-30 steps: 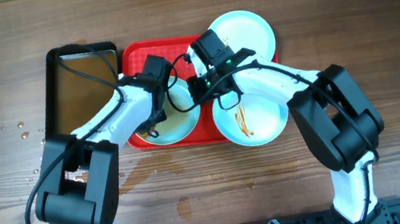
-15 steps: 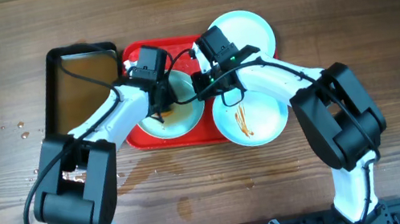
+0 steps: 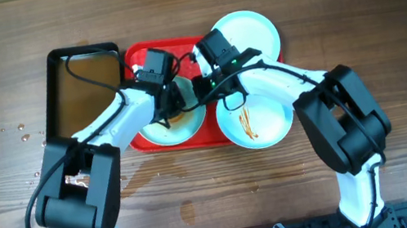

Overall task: Clean dirty plates on tray and stack at the side
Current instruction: 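Keep scrubbing the left white plate with the sponge in the left gripper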

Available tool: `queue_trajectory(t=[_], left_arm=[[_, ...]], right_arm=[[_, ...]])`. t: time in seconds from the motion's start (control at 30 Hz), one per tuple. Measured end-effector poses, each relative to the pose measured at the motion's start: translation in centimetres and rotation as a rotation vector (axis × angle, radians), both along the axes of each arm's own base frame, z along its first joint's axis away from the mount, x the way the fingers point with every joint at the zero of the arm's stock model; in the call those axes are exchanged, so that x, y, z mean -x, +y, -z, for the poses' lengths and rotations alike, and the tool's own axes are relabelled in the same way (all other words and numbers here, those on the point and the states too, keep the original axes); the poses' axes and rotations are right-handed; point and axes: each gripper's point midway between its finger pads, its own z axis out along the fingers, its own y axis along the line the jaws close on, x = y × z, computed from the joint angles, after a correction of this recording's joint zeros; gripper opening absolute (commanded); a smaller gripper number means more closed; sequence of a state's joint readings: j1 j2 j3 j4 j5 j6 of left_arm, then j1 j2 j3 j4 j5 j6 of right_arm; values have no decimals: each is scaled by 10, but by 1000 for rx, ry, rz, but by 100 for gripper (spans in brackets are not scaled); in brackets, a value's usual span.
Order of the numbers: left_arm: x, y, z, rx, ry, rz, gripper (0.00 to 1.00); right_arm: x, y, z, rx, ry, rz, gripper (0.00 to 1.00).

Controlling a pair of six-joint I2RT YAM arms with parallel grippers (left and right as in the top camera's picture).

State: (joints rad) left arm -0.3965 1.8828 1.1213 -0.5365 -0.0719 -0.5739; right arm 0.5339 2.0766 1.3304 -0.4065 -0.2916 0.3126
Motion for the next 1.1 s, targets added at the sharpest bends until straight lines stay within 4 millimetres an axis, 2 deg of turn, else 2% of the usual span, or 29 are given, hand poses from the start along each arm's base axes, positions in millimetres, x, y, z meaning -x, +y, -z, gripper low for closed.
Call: queue_trajectory(t=[0.1,0.23,0.37,0.57,0.67,0.93,1.1], left_arm=[[8,28,-1,-146,17,-32,4],[20,76,-4,-363,49,-83,4],[24,84,-8,-412,61,-83,4],[21,85,-16,-415,42,-89,4],[18,80,-20,-368,30,-94,4],[1,10,-14,28,8,-32,4],[7,-10,-13,109,27,7,4]], right_arm=[[3,4,0,-4,3,-11,4],[4,5,0,-11,5,-14,4],[6,9,-1,-25,12,-22,5],[6,9,-1,-28,14,-23,4],[5,8,-1,-27,15,-20,4],[3,6,-1,-24,13,-13,4],[3,5,-1,-22,12,-12,4]])
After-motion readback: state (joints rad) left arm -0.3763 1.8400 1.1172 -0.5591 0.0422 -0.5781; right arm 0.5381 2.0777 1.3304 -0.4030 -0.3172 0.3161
